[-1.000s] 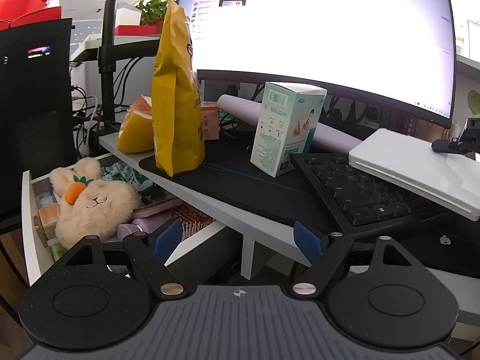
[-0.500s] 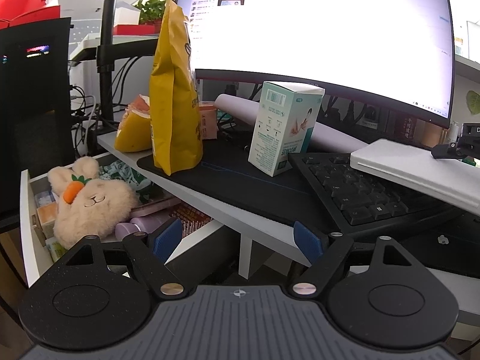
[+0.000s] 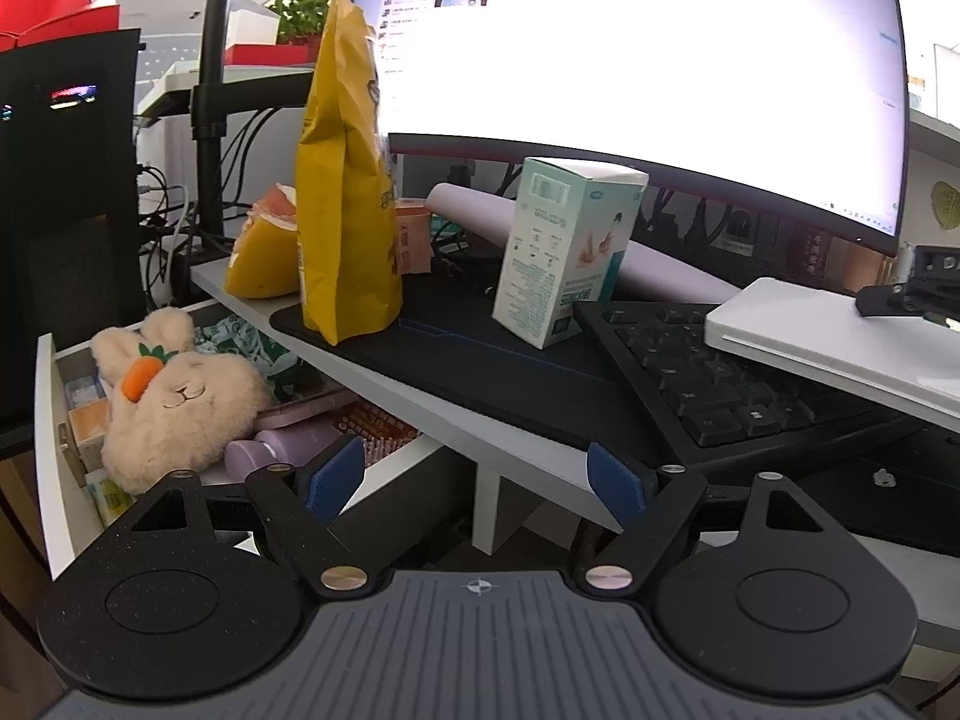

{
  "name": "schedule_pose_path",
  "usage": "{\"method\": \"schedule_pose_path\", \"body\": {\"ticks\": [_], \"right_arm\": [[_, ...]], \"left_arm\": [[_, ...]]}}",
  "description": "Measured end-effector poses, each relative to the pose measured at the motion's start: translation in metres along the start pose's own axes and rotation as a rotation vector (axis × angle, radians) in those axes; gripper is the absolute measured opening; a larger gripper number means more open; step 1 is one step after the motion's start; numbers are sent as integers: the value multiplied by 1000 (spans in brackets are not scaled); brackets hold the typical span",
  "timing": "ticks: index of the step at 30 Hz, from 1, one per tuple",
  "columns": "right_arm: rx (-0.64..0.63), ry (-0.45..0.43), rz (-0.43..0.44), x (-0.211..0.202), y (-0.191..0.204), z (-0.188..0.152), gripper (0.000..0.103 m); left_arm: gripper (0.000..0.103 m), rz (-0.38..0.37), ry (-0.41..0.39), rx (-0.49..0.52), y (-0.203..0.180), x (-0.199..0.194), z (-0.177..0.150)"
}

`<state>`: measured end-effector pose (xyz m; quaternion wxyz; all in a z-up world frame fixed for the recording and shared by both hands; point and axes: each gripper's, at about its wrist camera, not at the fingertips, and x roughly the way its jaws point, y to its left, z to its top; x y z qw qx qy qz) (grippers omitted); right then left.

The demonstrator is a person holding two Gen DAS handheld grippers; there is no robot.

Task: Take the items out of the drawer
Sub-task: 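Lower the white case onto the desk beside the keyboard with the right tool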

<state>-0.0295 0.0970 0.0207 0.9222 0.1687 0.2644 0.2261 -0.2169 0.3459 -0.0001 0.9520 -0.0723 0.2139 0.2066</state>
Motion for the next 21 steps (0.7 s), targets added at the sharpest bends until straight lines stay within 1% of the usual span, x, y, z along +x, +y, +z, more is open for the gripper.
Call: {"method": "schedule_pose_path", "body": {"ticks": [2, 5, 8, 10, 11, 13, 15, 17, 20, 21], "right_arm": [[-7, -7, 1, 0, 1, -3, 72], [-1, -20, 22, -1, 1, -5, 73], [6, -35, 42, -3, 0, -4, 72], [11, -43, 50, -5, -1, -4, 69], [14, -45, 55, -5, -2, -4, 67], [22, -48, 61, -7, -4, -4, 57], [29, -50, 67, -9, -6, -3, 51], [39, -44, 83, -10, -9, -3, 50], [63, -34, 101, -12, -12, -2, 49], [71, -30, 106, -12, -13, -1, 49]], "left_arm": [[86, -26, -9, 0, -3, -3, 0], [86, -110, -30, -2, -8, -10, 2], [86, -255, -41, -45, -12, -20, 6], [83, -362, -30, -74, -17, -23, 8], [81, -413, -17, -86, -21, -22, 10], [70, -494, 13, -109, -30, -20, 12], [62, -566, 41, -131, -38, -16, 14], [61, -631, 75, -160, -47, -9, 17], [60, -741, 161, -260, -56, 8, 19], [60, -762, 188, -290, -59, 14, 18]]}}
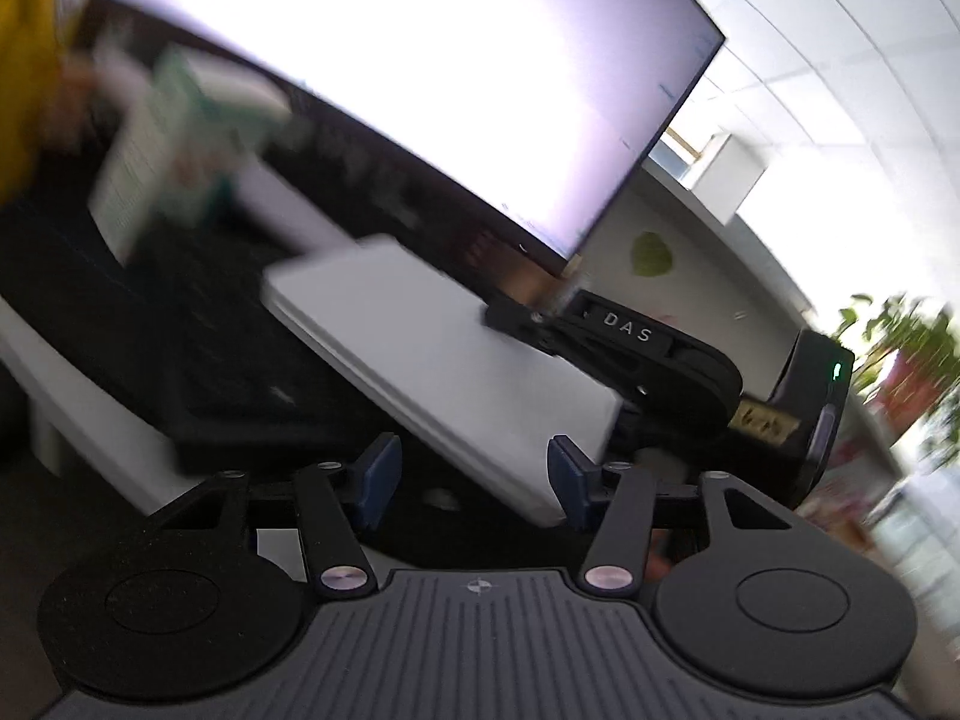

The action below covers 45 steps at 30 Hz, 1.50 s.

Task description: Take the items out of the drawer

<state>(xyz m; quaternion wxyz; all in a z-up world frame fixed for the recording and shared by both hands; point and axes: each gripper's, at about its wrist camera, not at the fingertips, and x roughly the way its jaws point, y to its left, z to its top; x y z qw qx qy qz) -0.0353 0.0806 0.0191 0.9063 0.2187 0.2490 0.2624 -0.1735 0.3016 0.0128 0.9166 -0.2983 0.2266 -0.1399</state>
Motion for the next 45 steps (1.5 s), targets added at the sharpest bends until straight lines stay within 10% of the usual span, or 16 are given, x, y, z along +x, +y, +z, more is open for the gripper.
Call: {"method": "schedule_pose_path", "body": {"ticks": [8, 22, 41, 45], "right_arm": [[100, 33, 51, -3, -11, 0, 39], [68, 22, 79, -23, -23, -1, 34], [40, 64, 85, -10, -13, -1, 38], [21, 61, 48, -27, -18, -6, 60]], "left_arm": [[68, -113, -12, -218, 25, 25, 7], [19, -122, -126, -109, 16, 25, 10], [24, 14, -179, -99, 29, 36, 37], [26, 32, -183, -86, 29, 40, 40]]}}
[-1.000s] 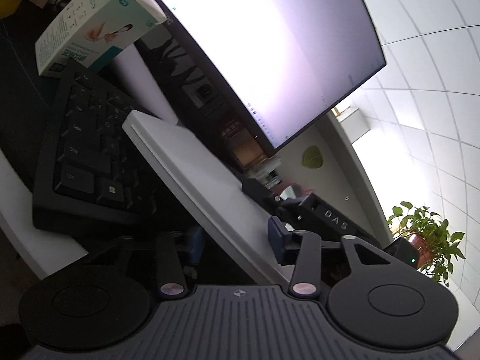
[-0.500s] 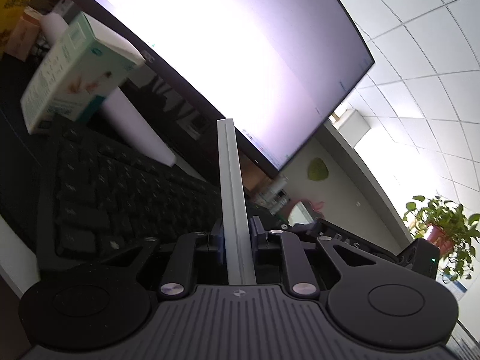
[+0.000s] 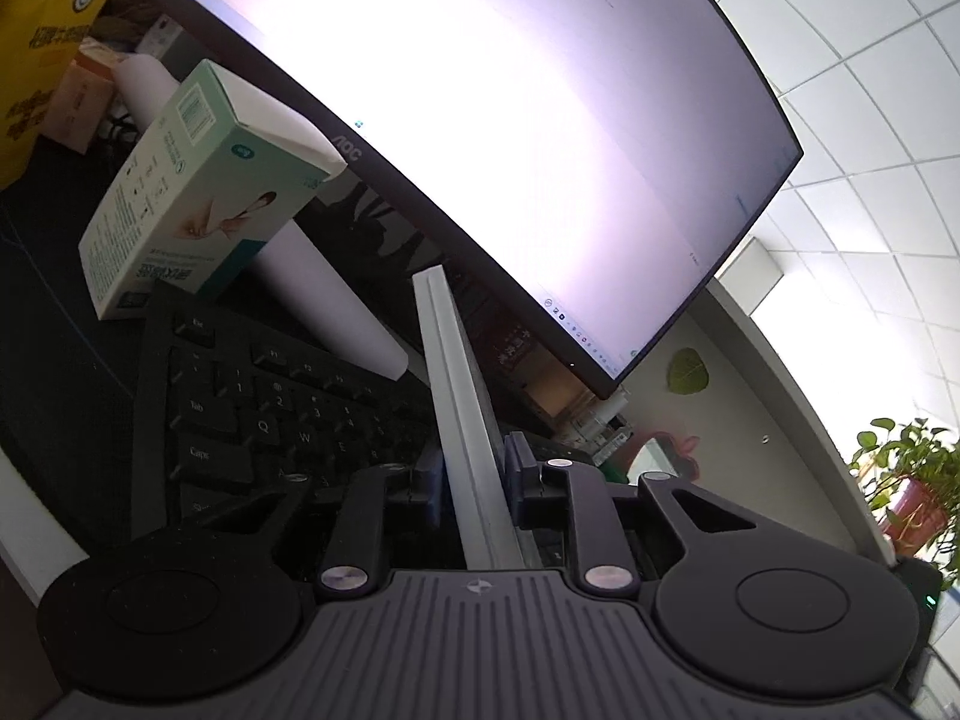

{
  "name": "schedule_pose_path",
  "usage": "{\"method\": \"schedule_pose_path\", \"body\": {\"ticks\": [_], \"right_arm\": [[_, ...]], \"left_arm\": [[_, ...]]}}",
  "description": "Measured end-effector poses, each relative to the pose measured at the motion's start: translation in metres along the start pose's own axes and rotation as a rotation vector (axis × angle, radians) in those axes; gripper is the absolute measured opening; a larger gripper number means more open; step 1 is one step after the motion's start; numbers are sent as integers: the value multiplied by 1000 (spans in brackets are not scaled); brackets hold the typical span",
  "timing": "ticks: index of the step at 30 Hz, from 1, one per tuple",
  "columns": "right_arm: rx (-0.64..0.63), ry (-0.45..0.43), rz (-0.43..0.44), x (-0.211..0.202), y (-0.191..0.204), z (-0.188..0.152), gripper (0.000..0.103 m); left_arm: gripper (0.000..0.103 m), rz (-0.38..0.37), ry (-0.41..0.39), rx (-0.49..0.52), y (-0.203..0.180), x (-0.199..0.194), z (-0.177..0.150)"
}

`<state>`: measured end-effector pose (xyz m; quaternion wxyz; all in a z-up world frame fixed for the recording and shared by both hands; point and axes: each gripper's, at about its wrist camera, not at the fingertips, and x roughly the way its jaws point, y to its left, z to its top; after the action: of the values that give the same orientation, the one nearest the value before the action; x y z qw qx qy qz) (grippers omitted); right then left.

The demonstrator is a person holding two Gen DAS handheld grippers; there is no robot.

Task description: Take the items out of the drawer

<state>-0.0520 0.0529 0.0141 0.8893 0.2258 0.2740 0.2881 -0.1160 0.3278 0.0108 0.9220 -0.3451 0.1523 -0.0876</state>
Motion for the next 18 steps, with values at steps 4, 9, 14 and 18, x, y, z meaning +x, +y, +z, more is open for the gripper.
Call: {"method": "schedule_pose_path", "body": {"ticks": [4, 9, 14, 18], "right_arm": [[-21, 25, 0, -13, -3, -9, 67], [-68, 85, 19, -13, 3, -22, 67], [-93, 106, 47, -8, 12, -29, 67], [-95, 123, 54, -4, 15, -33, 67]], "left_arm": [[27, 12, -2, 7, -2, 4, 2], [31, 50, -4, 39, -4, 8, 2], [37, 120, 17, 74, -5, 13, 2], [39, 166, 41, 109, -10, 21, 2]]}}
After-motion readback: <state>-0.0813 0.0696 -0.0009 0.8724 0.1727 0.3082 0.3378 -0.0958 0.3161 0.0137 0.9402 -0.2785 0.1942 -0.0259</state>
